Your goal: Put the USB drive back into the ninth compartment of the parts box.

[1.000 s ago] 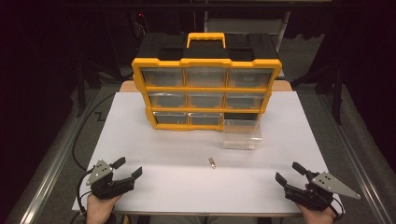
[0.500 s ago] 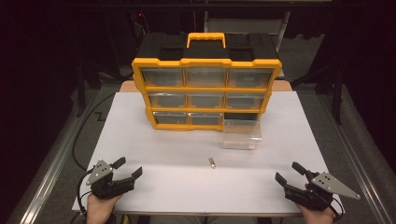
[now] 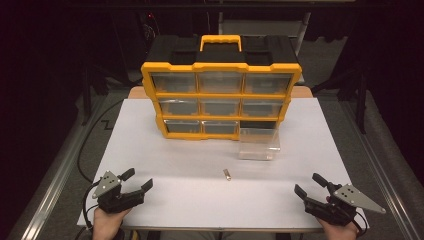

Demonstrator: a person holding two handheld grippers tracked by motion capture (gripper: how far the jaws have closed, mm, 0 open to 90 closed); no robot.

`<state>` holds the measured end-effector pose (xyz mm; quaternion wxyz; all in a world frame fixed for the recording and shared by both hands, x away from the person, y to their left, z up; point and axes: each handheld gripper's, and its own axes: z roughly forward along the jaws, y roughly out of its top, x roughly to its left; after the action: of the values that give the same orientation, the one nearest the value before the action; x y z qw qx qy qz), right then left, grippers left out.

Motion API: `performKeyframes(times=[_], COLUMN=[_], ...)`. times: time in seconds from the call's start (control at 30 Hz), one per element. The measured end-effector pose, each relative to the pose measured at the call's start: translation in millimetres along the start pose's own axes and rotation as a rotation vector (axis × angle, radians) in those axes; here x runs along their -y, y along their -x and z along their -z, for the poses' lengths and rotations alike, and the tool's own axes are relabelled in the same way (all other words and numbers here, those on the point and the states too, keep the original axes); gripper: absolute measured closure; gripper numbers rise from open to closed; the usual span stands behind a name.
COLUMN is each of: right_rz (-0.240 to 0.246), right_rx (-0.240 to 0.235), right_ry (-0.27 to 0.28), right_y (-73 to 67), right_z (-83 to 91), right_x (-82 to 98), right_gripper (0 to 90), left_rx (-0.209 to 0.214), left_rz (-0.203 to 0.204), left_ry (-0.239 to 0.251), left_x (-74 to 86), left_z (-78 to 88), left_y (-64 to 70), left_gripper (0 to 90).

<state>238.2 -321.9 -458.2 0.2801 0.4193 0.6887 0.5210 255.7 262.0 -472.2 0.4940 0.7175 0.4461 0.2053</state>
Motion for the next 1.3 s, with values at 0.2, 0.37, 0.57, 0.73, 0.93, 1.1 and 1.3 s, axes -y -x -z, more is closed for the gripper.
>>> performKeyframes(times=[0.2,0.37,0.57,0.73,0.93,1.1,1.3], right_rz=[0.001,0.002,0.011,0.015,0.021,0.022,0.028], right_rx=[-0.013,-0.024,-0.037,-0.034,-0.041,-0.041,-0.054], right_ry=[-0.001,0.006,0.008,0.010,0.013,0.020,0.029], right_y=[-1.4,-4.0,-7.6,-9.2,-10.8,-12.7,-16.5], right_z=[-1.9,-5.6,-9.9,-11.2,-12.9,-14.3,-18.0], right_x=[-1.1,-2.7,-4.9,-6.1,-7.7,-8.8,-11.6], right_gripper=[24.8,24.8,24.9,25.5,25.5,25.8,26.0], left_rx=[0.000,-0.001,-0.003,-0.003,-0.003,-0.001,-0.004], left_rz=[-0.005,-0.006,-0.005,-0.004,-0.004,-0.004,-0.005], left_ry=[0.003,0.005,0.001,0.002,0.004,0.002,0.002], left_x=[0.0,0.2,0.2,0.1,0.1,0.1,0.1], left_z=[-0.1,-0.2,-0.3,-0.3,-0.5,-1.0,-1.1], left_y=[0.5,0.7,0.6,0.6,0.8,1.1,1.2], left_gripper=[21.3,21.3,21.3,21.3,20.8,20.7,20.6])
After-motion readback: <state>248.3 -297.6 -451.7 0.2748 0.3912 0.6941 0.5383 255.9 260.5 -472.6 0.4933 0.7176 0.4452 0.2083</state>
